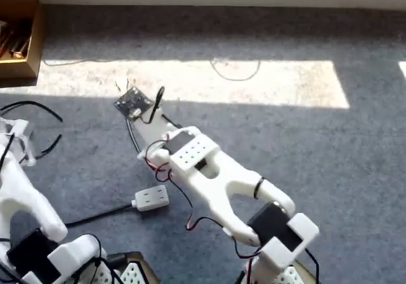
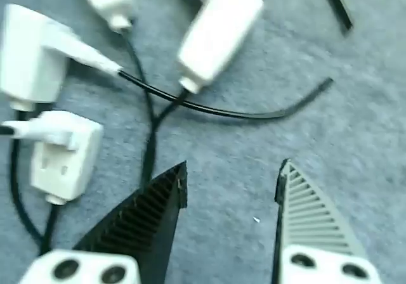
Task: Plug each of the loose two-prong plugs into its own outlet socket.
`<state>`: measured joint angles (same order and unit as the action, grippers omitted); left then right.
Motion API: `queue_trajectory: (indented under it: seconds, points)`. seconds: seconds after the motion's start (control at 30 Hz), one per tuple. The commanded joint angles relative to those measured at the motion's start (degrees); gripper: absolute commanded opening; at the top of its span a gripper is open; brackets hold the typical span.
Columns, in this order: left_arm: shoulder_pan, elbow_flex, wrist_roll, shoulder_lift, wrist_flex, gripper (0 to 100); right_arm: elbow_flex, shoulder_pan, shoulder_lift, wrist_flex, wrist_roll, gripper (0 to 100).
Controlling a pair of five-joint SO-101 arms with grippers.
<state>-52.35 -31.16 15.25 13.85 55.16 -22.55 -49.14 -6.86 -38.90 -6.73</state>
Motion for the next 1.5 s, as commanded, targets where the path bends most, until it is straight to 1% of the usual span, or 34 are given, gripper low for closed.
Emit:
queue_trajectory:
  seconds: [0.0, 0.1, 0.23, 0.37, 0.5, 0.63, 0.73, 0.83, 0.87, 0.93, 1.0, 1.03, 1.1, 1.17, 1.27, 1.4, 1.47]
  points:
    - [-7.8, 10.8, -0.3, 0.6, 0.3, 24, 0.7, -1.8, -1.1, 5.2, 0.3, 31.0]
    - [-10.7, 15.1, -0.3, 0.4, 1.7, 24, 0.7, -1.0, -1.3, 5.8, 0.3, 31.0]
    - [-11.2, 16.8, -0.3, 0.8, 1.6, 24, 0.7, -1.1, -1.5, 8.7, 0.3, 31.0]
    - [-10.8, 17.2, -0.3, 0.8, 1.6, 24, 0.7, -2.5, -1.6, 12.3, 0.4, 31.0]
    - [-8.4, 17.5, -0.2, 0.8, 1.7, 24, 0.7, -2.9, -2.3, 15.4, 0.4, 31.0]
    - [-6.8, 17.1, -0.2, 0.8, 1.7, 24, 3.4, -5.1, -7.6, 15.6, 0.3, 31.0]
    - [-6.7, 17.1, -0.2, 0.8, 1.7, 23, 6.3, -5.4, -13.7, 15.2, 0.3, 31.0]
    - [-7.0, 17.0, -0.2, 0.8, 1.7, 24, 11.8, -5.4, -18.0, 9.3, 0.3, 30.5]
    - [-7.1, 17.0, -0.2, 0.8, 1.7, 24, 14.1, -5.4, -19.0, 6.0, 0.3, 28.3]
    - [-7.1, 16.9, -0.2, 0.8, 1.8, 24, 18.4, -5.4, -20.8, 0.5, 0.3, 18.4]
    - [-7.1, 16.9, -0.1, 0.8, 2.8, 24, 21.5, -5.3, -21.9, -3.3, 0.3, 4.7]
    - [-7.1, 16.9, 0.0, 0.8, 3.4, 24, 22.6, -5.1, -22.3, -4.7, 0.3, 0.0]
    - [-7.2, 16.9, 0.0, 0.8, 4.0, 24, 23.6, -4.6, -22.4, -6.6, 0.3, 2.4]
    - [-7.2, 16.9, 0.1, 0.8, 3.9, 24, 24.0, -3.5, -22.3, -9.3, 0.3, 0.2]
    - [-5.7, 16.3, 0.2, 0.3, 3.8, 24, 26.2, -0.7, -21.1, -16.3, 0.3, 0.7]
    - [-2.3, 14.1, 0.4, 0.7, 4.3, 24, 30.9, 2.5, -14.3, -29.3, -0.4, 0.6]
    - [-1.3, 14.5, 4.0, 0.7, 6.6, 24, 33.0, 3.6, -9.5, -37.1, -3.5, 0.6]
